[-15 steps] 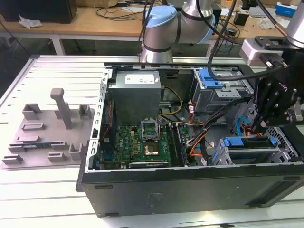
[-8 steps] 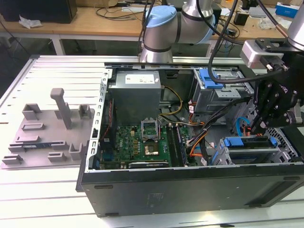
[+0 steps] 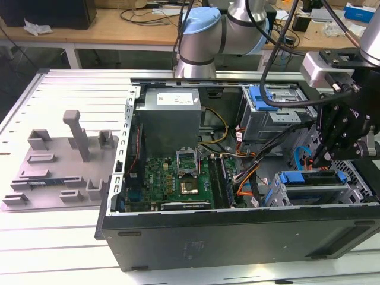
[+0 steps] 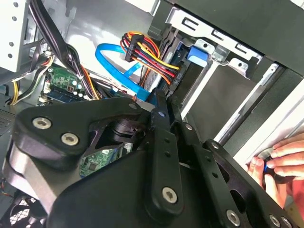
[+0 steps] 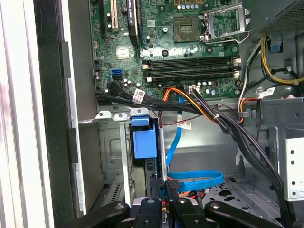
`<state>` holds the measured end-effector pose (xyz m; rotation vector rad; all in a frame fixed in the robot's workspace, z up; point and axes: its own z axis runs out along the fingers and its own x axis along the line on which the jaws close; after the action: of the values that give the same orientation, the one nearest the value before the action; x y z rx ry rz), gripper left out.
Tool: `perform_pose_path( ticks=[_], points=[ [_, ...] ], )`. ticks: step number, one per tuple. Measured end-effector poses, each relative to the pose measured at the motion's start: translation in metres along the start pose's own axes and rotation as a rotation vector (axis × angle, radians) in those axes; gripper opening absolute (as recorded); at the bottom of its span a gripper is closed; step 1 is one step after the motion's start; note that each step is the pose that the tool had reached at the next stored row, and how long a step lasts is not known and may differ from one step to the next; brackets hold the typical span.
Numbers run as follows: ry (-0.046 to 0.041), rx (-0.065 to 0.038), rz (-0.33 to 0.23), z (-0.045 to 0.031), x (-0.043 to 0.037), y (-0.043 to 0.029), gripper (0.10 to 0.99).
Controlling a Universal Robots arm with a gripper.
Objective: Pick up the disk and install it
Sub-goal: 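Insert the second disk wire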
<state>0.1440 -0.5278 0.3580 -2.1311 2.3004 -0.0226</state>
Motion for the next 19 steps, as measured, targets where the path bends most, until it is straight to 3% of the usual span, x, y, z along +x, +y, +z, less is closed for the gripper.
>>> perform_pose_path(
  ticks=[19],
  points=[
    [0.0001,0.0,0.0,0.0037,0.0045,-0.0012,0.161]
  ],
)
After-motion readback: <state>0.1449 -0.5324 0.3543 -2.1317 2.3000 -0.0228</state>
